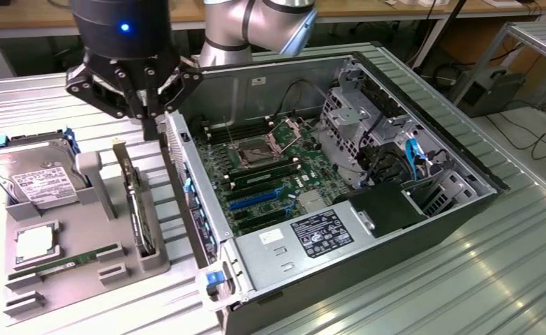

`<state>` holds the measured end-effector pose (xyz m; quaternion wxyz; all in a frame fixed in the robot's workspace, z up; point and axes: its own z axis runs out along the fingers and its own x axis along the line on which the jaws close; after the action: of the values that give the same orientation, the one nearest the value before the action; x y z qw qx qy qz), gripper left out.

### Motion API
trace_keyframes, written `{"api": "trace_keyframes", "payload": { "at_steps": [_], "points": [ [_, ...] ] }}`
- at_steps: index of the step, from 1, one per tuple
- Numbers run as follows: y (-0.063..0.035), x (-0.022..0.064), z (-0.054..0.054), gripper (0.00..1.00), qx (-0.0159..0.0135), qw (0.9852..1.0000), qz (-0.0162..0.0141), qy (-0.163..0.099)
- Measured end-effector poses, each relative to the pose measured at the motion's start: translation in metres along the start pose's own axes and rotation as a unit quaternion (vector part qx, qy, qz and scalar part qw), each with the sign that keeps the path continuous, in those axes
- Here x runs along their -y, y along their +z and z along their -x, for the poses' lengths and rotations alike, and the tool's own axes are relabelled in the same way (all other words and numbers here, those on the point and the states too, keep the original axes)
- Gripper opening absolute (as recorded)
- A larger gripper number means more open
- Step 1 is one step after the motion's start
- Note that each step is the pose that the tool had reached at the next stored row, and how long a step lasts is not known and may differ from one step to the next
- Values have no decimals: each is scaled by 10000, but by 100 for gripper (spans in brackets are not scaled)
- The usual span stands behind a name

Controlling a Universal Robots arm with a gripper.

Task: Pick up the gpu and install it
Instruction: 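Reach for the gpu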

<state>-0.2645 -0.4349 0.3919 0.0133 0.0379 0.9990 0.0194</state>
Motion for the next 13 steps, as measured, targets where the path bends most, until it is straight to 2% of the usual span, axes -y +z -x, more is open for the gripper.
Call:
{"api": "trace_keyframes", "payload": {
  "at_steps": [8, 13],
  "points": [
    [133, 35, -390, 11, 0, 10000, -8, -2],
    [220, 40, -415, 11, 1, 10000, -8, -7]
  ]
}}
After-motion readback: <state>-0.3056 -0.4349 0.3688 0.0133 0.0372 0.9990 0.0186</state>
